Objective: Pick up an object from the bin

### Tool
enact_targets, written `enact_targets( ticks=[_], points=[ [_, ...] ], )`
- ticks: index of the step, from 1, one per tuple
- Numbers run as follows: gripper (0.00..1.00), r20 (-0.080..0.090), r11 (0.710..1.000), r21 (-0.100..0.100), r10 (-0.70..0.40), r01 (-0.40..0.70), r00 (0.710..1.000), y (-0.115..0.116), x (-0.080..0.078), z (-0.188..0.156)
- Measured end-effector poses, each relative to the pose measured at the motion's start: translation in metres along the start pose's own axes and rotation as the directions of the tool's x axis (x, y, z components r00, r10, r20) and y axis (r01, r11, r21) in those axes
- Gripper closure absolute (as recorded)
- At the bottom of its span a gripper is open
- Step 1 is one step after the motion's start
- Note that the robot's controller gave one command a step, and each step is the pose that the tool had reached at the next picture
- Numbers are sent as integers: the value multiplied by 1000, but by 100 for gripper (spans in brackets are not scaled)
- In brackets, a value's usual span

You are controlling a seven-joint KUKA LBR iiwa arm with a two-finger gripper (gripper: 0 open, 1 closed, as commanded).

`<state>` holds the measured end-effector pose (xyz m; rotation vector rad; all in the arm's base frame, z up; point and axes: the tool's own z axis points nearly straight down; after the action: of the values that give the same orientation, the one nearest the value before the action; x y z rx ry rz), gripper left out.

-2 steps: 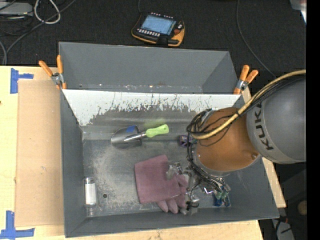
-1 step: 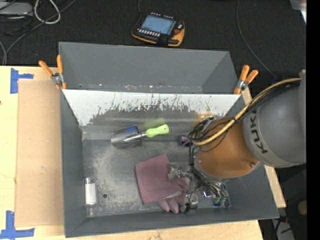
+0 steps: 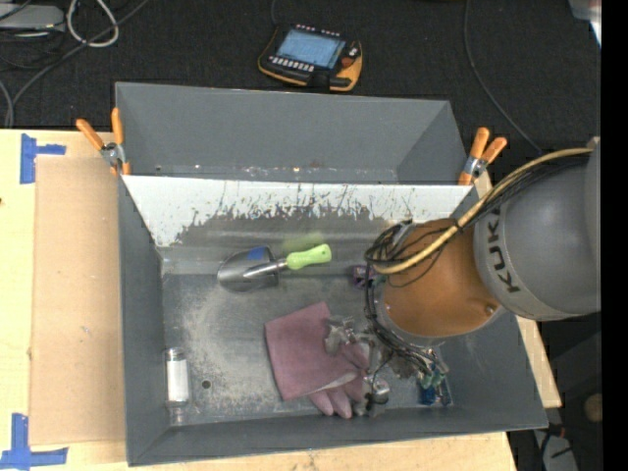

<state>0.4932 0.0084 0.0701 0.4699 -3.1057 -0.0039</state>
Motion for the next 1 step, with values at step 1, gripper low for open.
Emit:
enact_targets(
  ticks=[1],
  points=[
    [0,20,998,3,55,-55,998,1,8,-2]
  ],
)
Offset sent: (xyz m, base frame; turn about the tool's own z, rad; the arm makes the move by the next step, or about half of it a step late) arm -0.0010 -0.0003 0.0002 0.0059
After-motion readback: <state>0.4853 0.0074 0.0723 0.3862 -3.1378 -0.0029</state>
